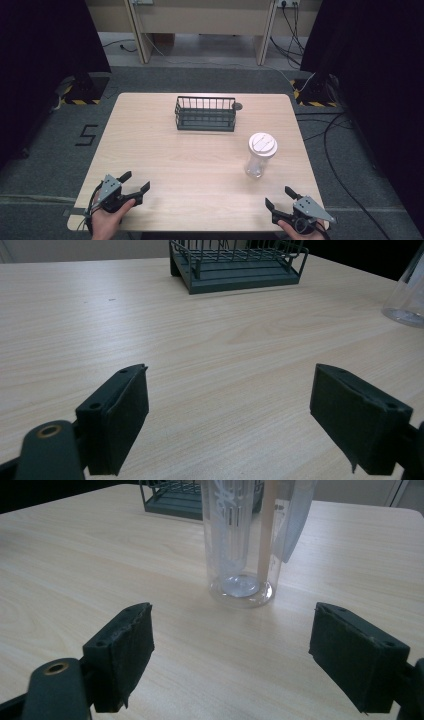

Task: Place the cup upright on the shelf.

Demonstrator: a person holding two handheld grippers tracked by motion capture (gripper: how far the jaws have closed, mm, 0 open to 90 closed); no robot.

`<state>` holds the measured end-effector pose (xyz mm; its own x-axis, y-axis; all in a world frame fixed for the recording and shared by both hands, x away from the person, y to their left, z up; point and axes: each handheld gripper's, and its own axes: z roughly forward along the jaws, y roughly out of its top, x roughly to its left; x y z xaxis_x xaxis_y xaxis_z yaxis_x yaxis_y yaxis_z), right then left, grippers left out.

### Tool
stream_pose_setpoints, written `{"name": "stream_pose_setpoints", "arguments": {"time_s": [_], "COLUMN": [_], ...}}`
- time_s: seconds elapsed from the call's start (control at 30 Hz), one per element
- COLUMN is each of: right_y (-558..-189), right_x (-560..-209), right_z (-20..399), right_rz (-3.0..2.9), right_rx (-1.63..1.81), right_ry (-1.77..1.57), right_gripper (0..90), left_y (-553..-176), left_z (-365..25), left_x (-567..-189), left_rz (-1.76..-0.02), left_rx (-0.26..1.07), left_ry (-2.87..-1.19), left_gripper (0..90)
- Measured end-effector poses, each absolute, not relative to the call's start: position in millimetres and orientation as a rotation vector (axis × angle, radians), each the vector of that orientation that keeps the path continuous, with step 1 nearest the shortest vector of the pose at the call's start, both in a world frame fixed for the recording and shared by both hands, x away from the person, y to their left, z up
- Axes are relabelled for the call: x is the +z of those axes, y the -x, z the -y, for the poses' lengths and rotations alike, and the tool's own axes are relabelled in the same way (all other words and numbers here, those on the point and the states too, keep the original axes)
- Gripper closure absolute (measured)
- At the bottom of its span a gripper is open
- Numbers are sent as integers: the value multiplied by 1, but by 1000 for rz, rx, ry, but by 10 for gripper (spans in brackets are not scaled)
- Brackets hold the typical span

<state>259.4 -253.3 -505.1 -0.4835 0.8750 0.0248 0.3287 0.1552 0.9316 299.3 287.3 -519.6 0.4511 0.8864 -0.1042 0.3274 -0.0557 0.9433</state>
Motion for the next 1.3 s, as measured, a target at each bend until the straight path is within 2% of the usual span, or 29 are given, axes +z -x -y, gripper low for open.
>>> {"name": "stream_pose_setpoints", "arguments": {"time_s": [0.4,1.3], "right_y": [-269,-340], "right_x": [-499,-492], "right_z": [247,219], "right_rz": [-1882,-1874], "right_rx": [1324,1326], "right_ry": [-1123,-1117], "right_gripper": [169,157], "left_y": [-299,-299], "left_z": [-287,-287], "left_x": [-520,-519], "left_rz": [-1077,-1075], "left_rx": [641,641], "left_ry": [-1618,-1617], "left_gripper": [153,153]}}
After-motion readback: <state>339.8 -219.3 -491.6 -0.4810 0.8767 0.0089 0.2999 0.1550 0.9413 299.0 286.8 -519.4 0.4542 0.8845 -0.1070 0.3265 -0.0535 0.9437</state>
